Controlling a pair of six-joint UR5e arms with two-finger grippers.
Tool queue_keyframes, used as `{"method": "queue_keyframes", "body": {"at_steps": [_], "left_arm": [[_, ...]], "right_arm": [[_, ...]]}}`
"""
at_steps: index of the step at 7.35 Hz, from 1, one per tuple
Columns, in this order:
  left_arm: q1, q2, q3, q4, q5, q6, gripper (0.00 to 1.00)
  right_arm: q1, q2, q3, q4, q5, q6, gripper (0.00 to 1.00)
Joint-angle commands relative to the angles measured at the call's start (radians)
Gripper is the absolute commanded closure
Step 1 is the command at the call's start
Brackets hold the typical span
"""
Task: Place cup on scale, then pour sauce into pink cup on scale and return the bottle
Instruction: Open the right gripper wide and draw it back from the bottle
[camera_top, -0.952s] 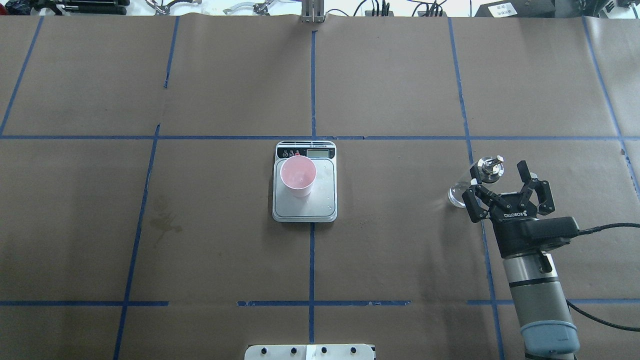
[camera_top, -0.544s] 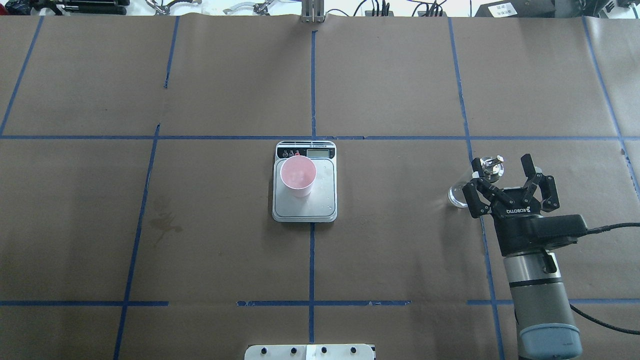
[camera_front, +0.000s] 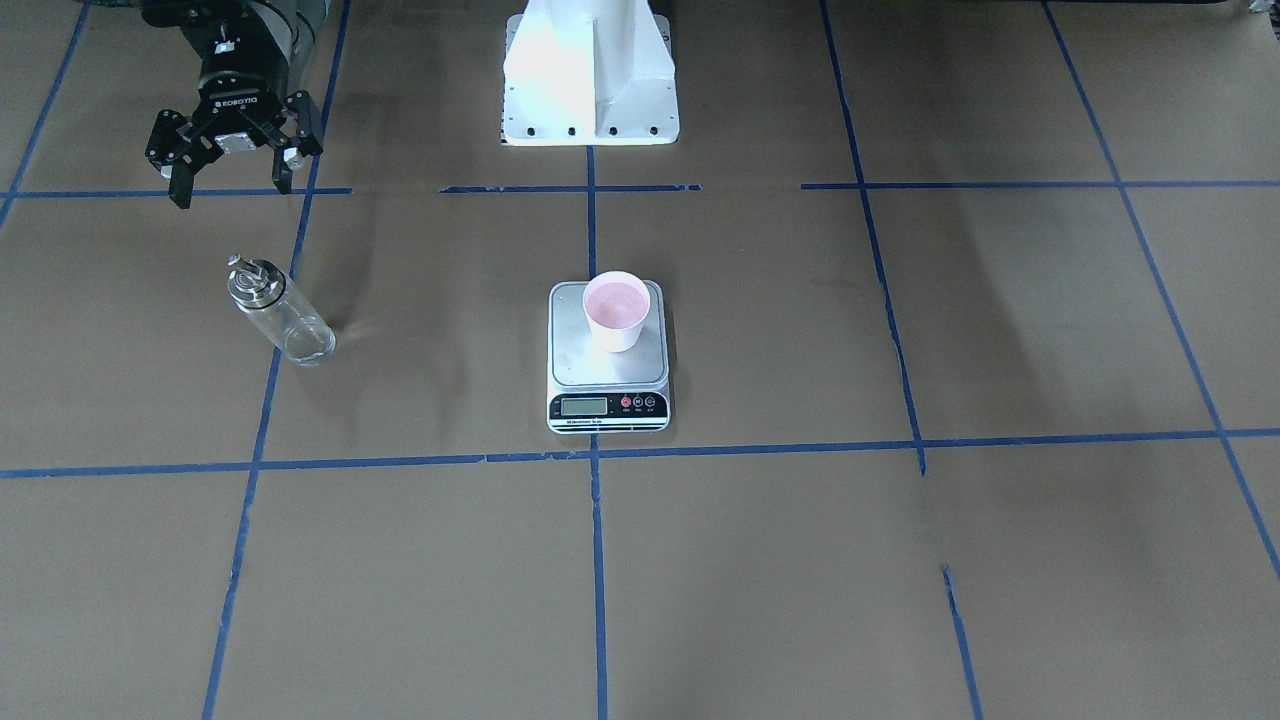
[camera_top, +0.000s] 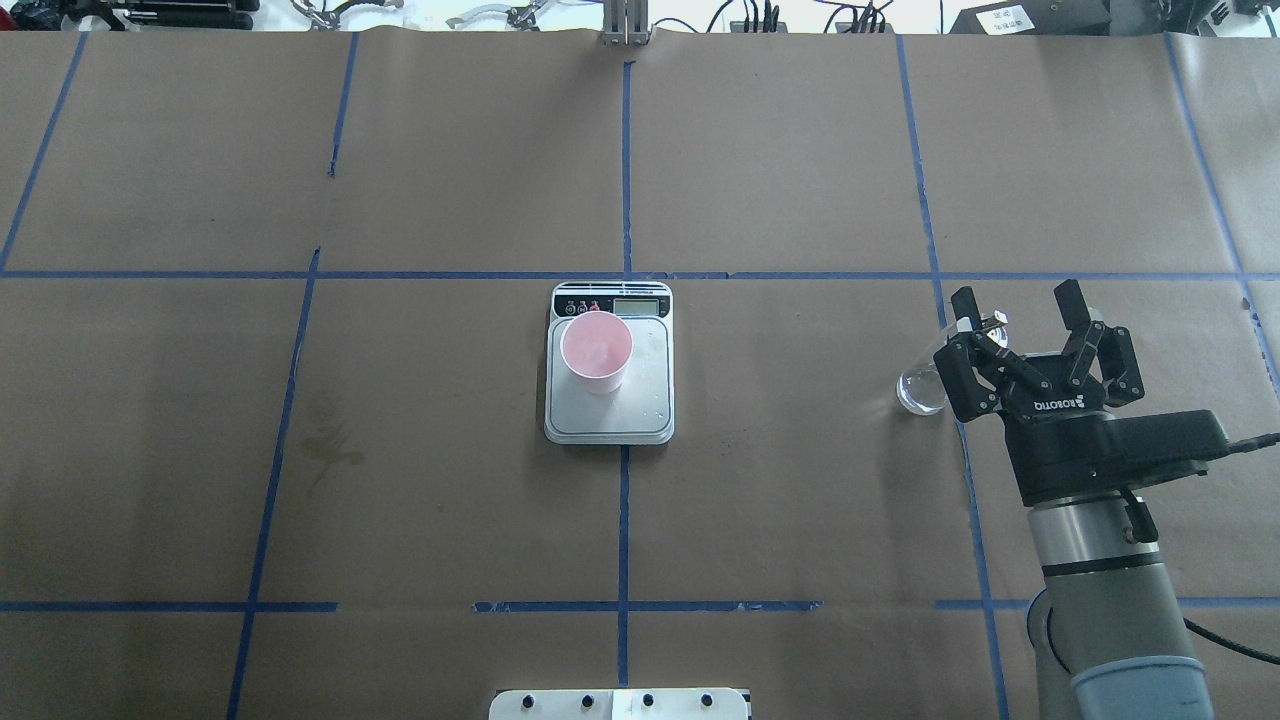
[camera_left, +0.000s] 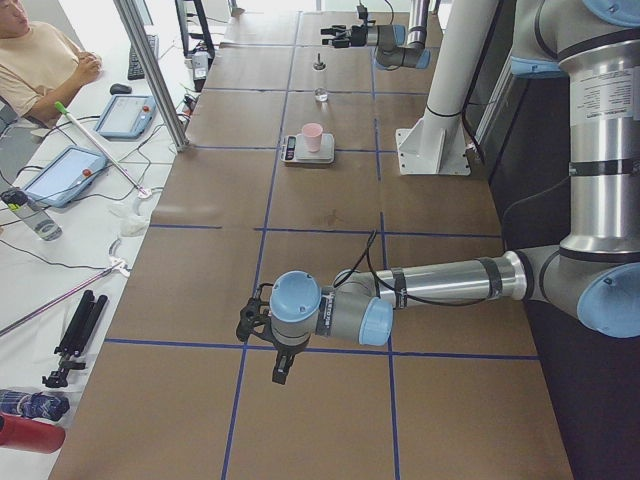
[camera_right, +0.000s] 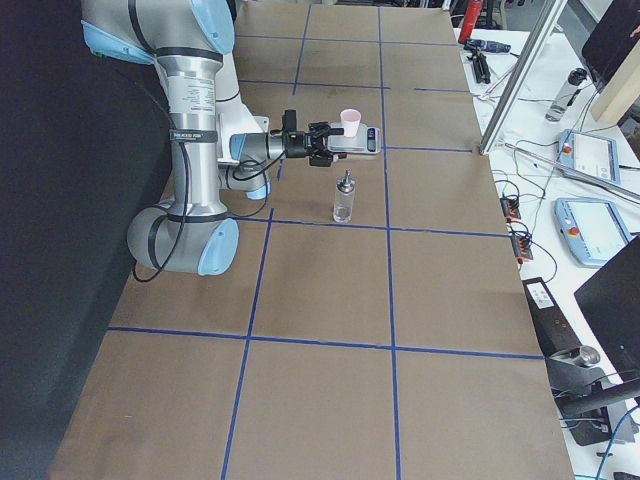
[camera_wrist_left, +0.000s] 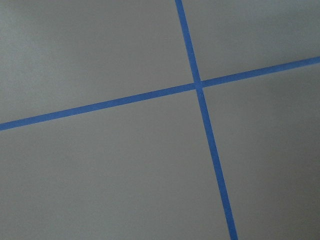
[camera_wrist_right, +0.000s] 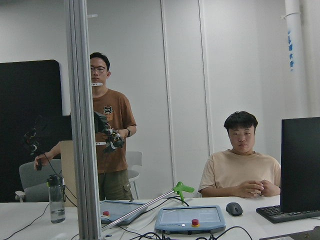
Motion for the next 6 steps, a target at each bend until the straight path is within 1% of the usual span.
{"method": "queue_keyframes", "body": {"at_steps": [1, 2, 3, 4, 5, 6], "left_arm": [[0.000, -0.001, 0.000, 0.000, 0.000, 0.000, 0.00], [0.000, -0.001, 0.000, 0.000, 0.000, 0.000, 0.00], [0.000, -0.001, 0.000, 0.000, 0.000, 0.000, 0.00], [0.000, -0.001, 0.000, 0.000, 0.000, 0.000, 0.00], [0.000, -0.001, 0.000, 0.000, 0.000, 0.000, 0.00], [0.002, -0.001, 0.003, 0.000, 0.000, 0.000, 0.00]], "right_arm": [[-0.004, -0.011, -0.005, -0.004, 0.014, -0.033, 0.00], [-0.048, -0.010, -0.006, -0.012, 0.011, -0.076, 0.00], [-0.126, -0.004, -0.006, -0.027, 0.011, -0.077, 0.00], [-0.160, 0.005, 0.001, -0.126, 0.012, -0.110, 0.00], [-0.191, 0.024, 0.042, -0.239, 0.017, -0.250, 0.00], [-0.204, 0.057, 0.050, -0.264, 0.015, -0.409, 0.00]]}}
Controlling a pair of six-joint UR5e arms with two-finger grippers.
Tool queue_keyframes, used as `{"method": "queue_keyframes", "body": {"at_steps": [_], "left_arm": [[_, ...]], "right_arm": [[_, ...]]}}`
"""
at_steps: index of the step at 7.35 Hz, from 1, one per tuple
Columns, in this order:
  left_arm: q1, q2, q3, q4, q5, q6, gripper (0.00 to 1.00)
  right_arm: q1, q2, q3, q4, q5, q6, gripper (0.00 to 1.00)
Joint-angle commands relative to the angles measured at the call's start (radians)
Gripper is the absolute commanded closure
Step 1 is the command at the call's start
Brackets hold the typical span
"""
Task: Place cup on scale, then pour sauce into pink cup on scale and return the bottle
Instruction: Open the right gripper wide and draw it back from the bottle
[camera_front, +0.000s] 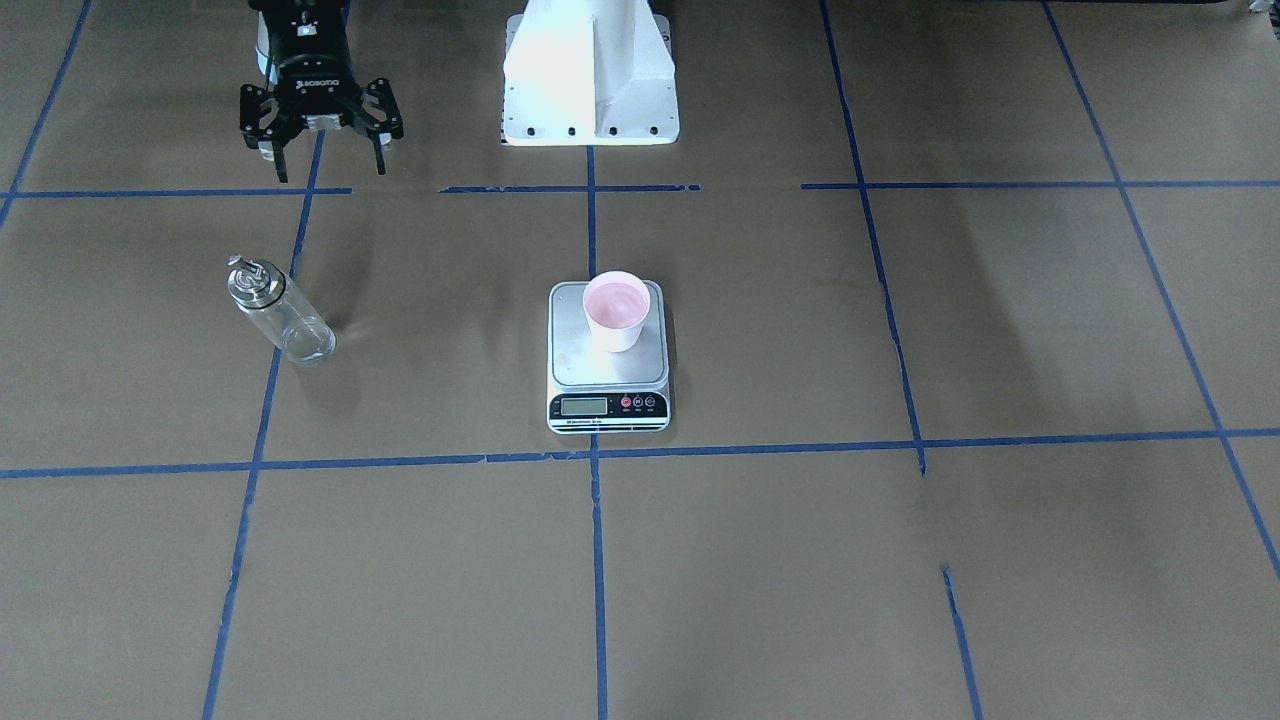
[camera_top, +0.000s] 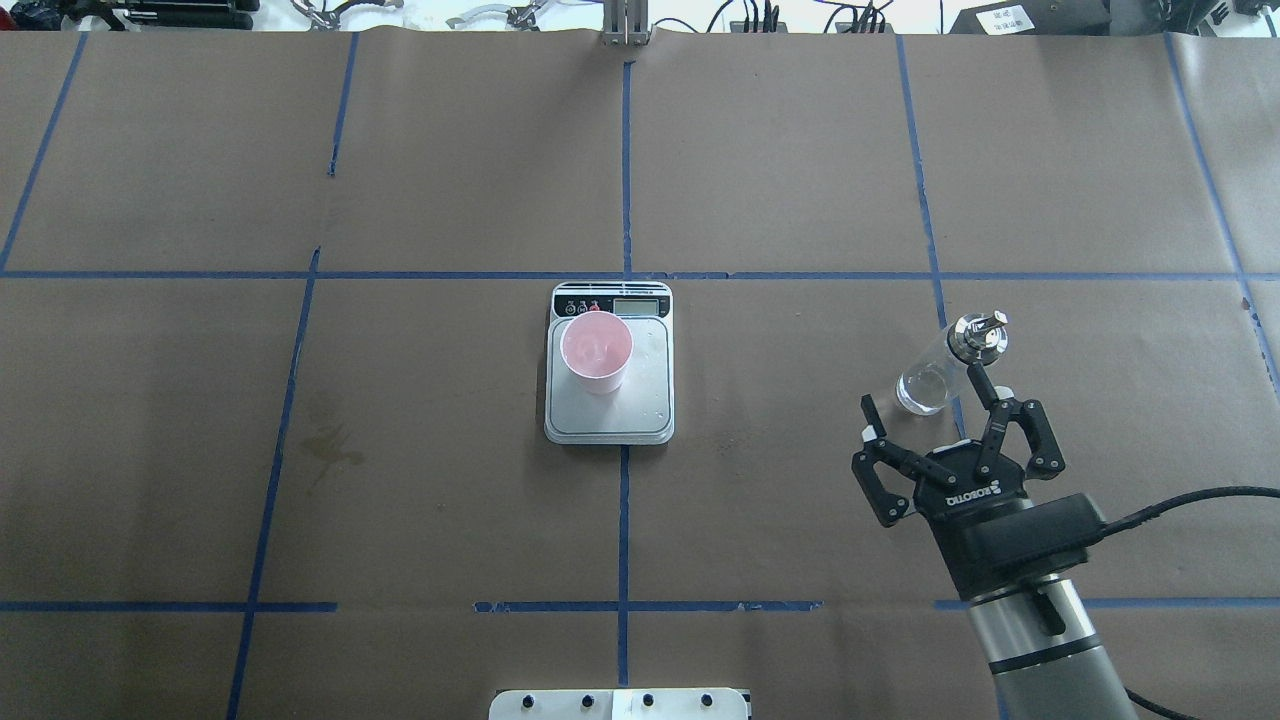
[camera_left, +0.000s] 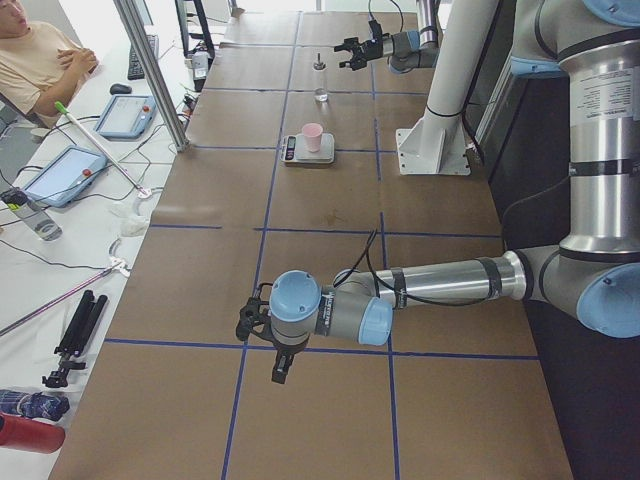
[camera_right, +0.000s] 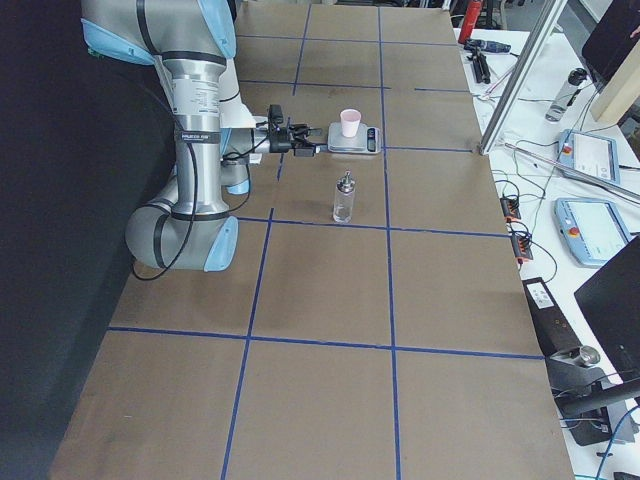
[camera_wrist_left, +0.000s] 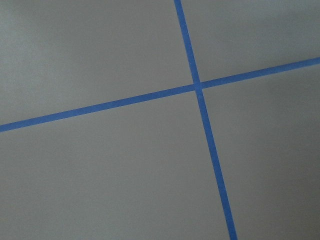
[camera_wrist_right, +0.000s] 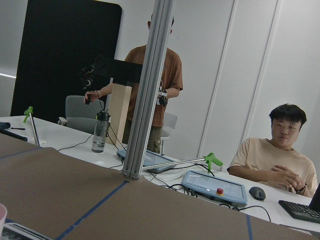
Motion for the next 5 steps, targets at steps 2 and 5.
{"method": "queue_keyframes", "body": {"at_steps": [2, 5], "left_arm": [[0.001, 0.000, 0.004, 0.000, 0.000, 0.000, 0.00], [0.001, 0.000, 0.009, 0.000, 0.000, 0.000, 0.00]], "right_arm": [[-0.050, 0.048, 0.022, -0.142, 0.002, -0.333, 0.00], [-0.053, 0.057, 0.173, -0.432, 0.089, -0.367, 0.00]]}}
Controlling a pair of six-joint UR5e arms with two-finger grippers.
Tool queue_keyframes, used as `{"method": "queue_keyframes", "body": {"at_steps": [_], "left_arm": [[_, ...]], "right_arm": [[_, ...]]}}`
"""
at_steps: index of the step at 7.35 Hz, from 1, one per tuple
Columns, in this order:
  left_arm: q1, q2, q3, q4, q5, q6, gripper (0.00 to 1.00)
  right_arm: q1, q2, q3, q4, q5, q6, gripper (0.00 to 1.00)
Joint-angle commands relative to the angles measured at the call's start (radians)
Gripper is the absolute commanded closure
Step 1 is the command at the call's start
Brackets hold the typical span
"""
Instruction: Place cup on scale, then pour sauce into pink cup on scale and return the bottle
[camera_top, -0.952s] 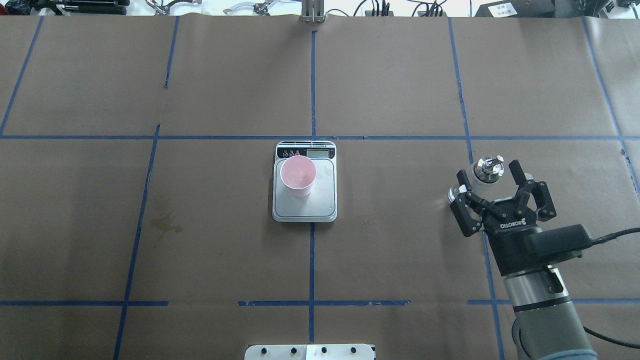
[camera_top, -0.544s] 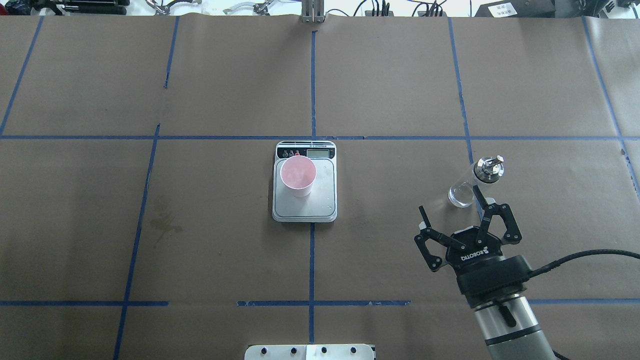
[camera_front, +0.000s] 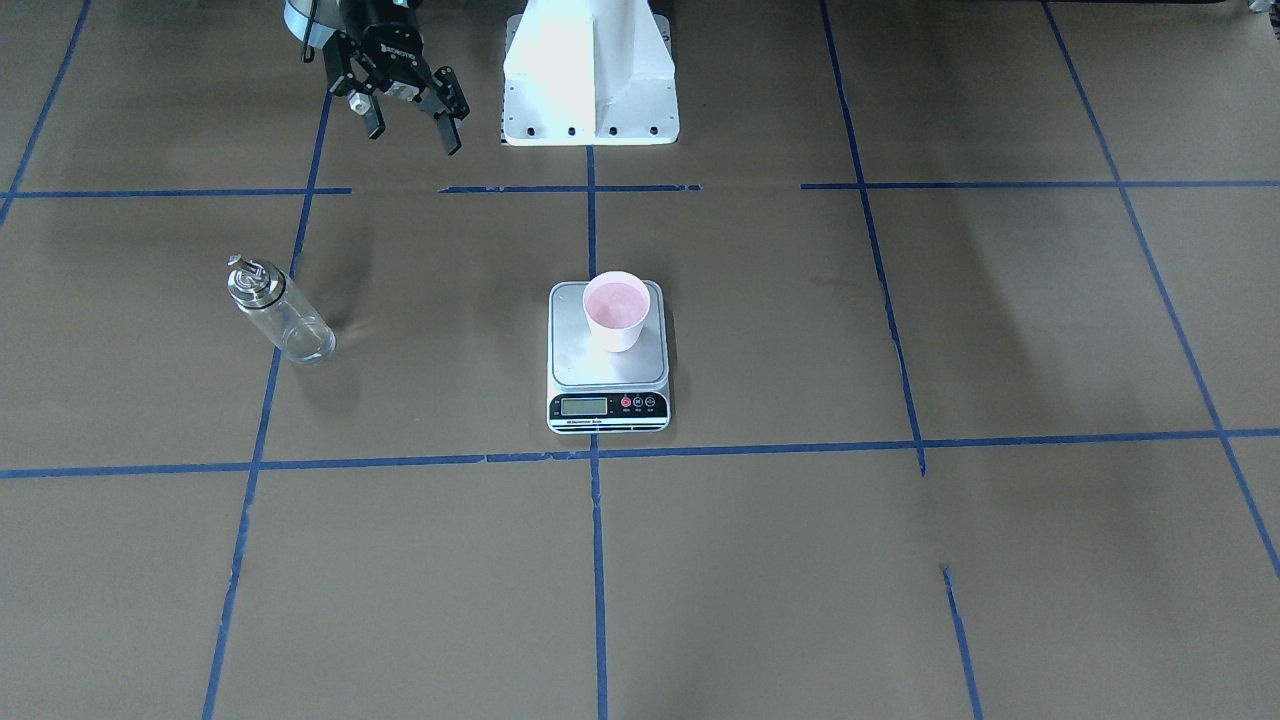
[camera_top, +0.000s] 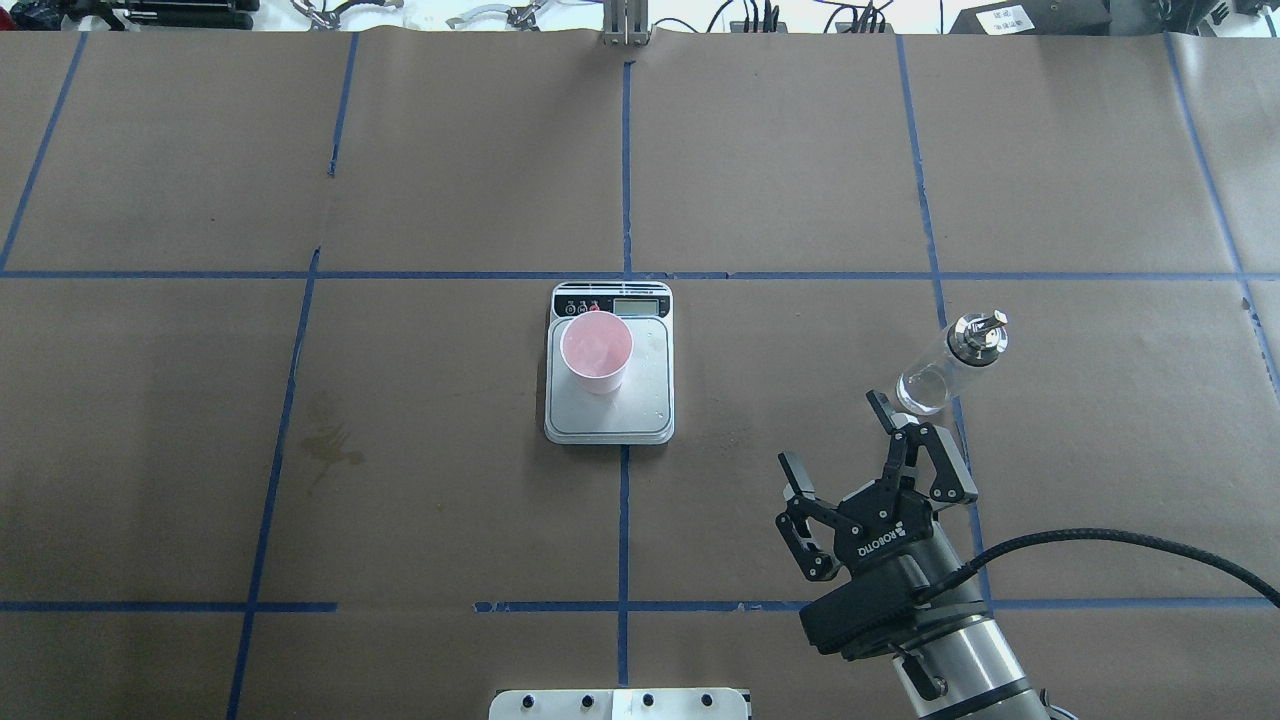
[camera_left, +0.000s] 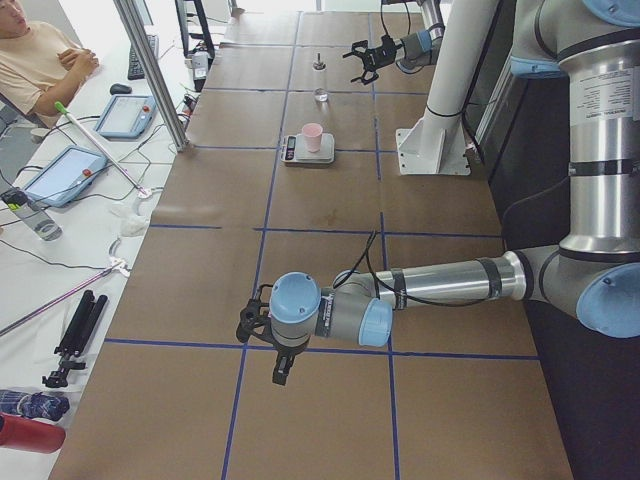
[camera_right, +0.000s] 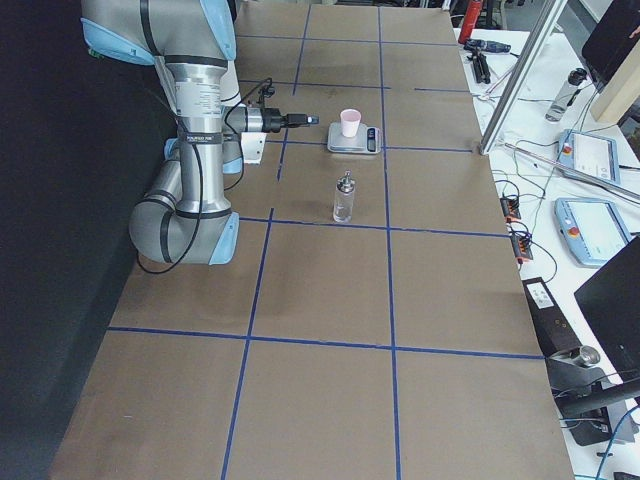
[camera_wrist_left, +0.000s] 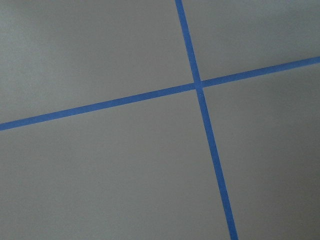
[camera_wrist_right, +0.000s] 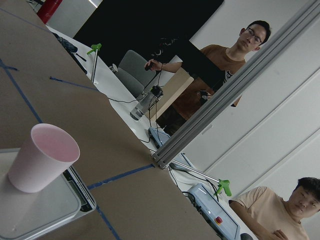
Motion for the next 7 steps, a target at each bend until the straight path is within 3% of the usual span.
{"method": "queue_keyframes", "body": {"at_steps": [1, 4, 6, 7], "left_arm": [[0.000, 0.000, 0.003, 0.000, 0.000, 0.000, 0.00], [0.000, 0.000, 0.003, 0.002, 0.000, 0.002, 0.00], [0.000, 0.002, 0.003, 0.000, 0.000, 0.005, 0.00], [0.000, 0.002, 0.003, 0.000, 0.000, 0.005, 0.00]], "right_arm": [[0.011, -0.011, 0.064, -0.096, 0.025, -0.015, 0.00], [0.097, -0.015, 0.113, -0.108, 0.026, -0.225, 0.00], [0.126, 0.029, 0.113, -0.255, 0.029, -0.244, 0.00], [0.127, 0.031, 0.111, -0.269, 0.029, -0.244, 0.00]]}}
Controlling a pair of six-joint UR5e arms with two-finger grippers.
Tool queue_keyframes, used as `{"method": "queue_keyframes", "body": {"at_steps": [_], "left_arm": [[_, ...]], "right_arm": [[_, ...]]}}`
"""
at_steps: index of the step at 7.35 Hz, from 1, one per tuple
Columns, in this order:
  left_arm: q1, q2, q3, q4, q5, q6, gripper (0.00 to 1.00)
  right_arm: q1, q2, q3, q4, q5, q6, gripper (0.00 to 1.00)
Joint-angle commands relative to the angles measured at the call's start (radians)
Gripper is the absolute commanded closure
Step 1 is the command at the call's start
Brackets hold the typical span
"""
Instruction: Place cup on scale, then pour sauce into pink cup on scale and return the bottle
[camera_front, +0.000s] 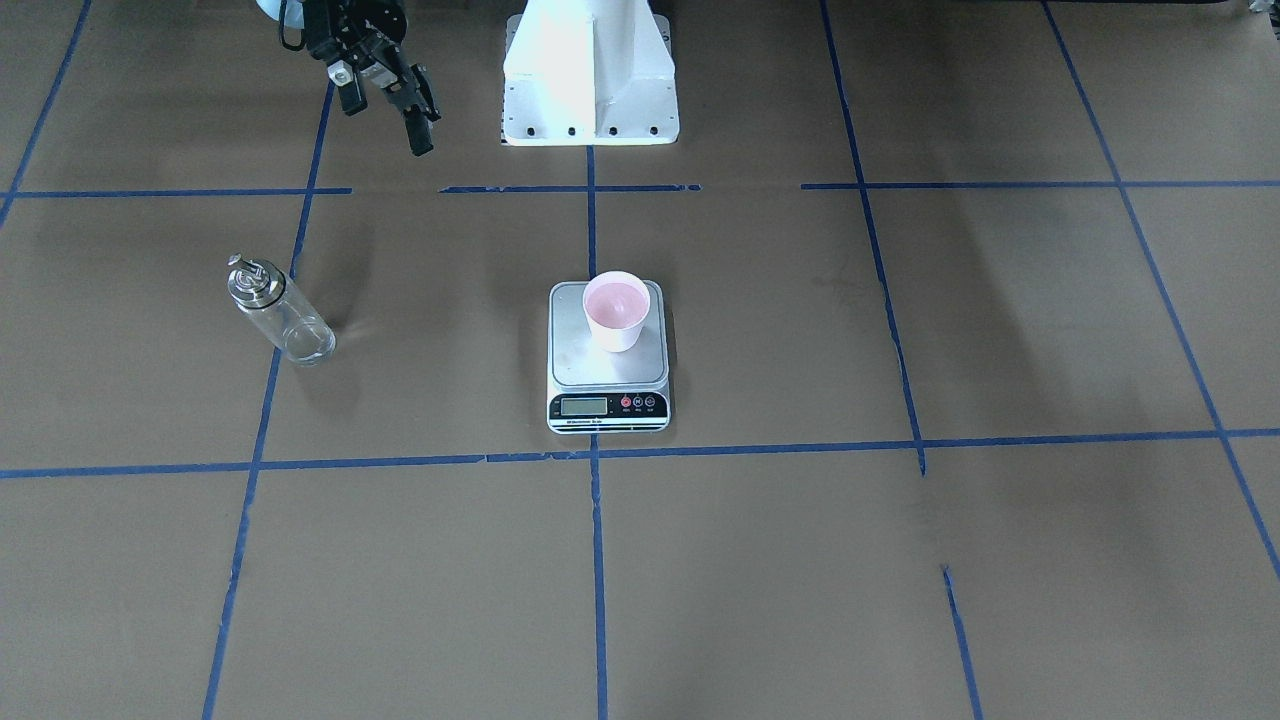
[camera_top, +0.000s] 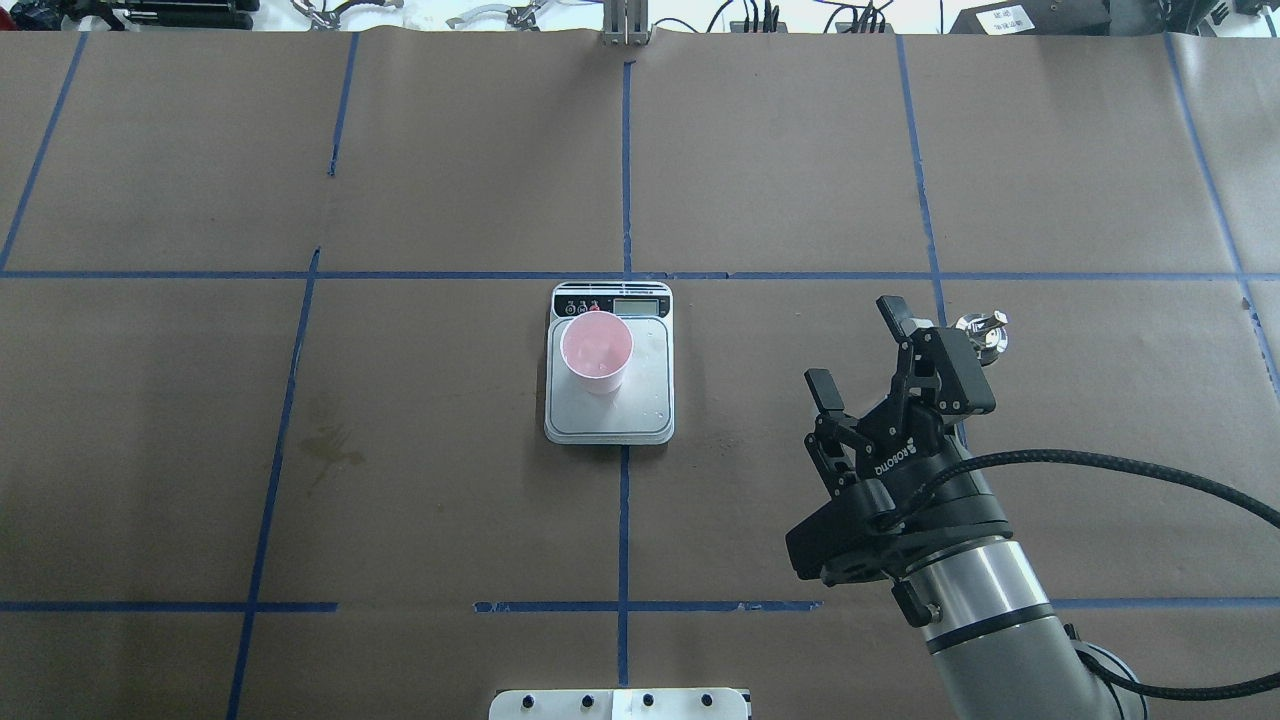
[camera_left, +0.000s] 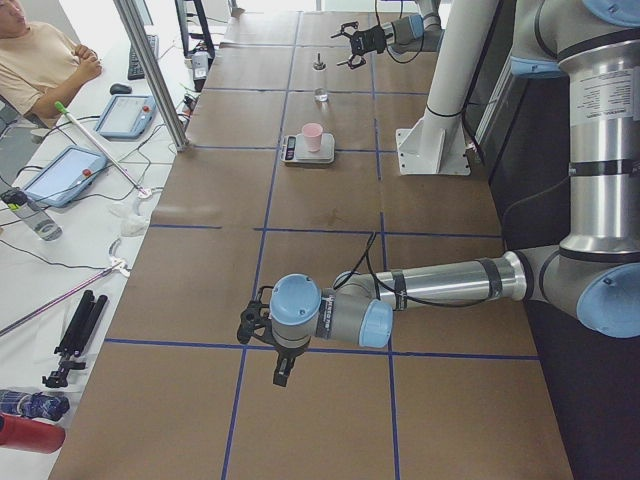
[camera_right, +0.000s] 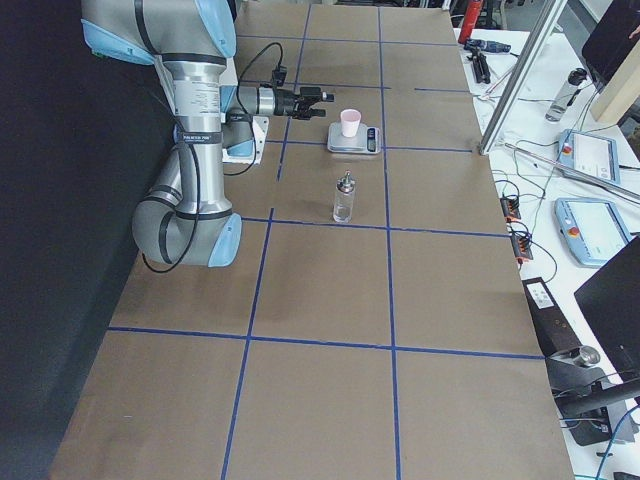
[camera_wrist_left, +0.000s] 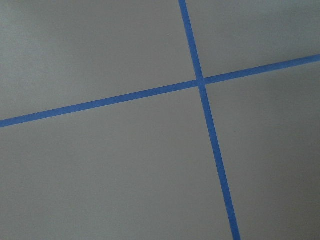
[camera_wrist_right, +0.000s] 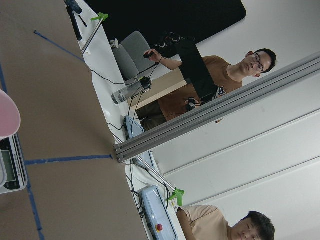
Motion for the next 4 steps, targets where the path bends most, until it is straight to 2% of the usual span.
{"method": "queue_keyframes", "body": {"at_steps": [1, 2, 4], "left_arm": [[0.000, 0.000, 0.000, 0.000, 0.000, 0.001, 0.00], [0.000, 0.000, 0.000, 0.000, 0.000, 0.001, 0.00], [0.000, 0.000, -0.001, 0.000, 0.000, -0.001, 0.00]], "right_arm": [[0.019, 0.012, -0.003, -0.058, 0.002, -0.006, 0.00], [0.016, 0.006, -0.007, -0.057, 0.007, 0.012, 0.00], [0.014, -0.008, -0.007, -0.052, 0.008, 0.253, 0.00]]}}
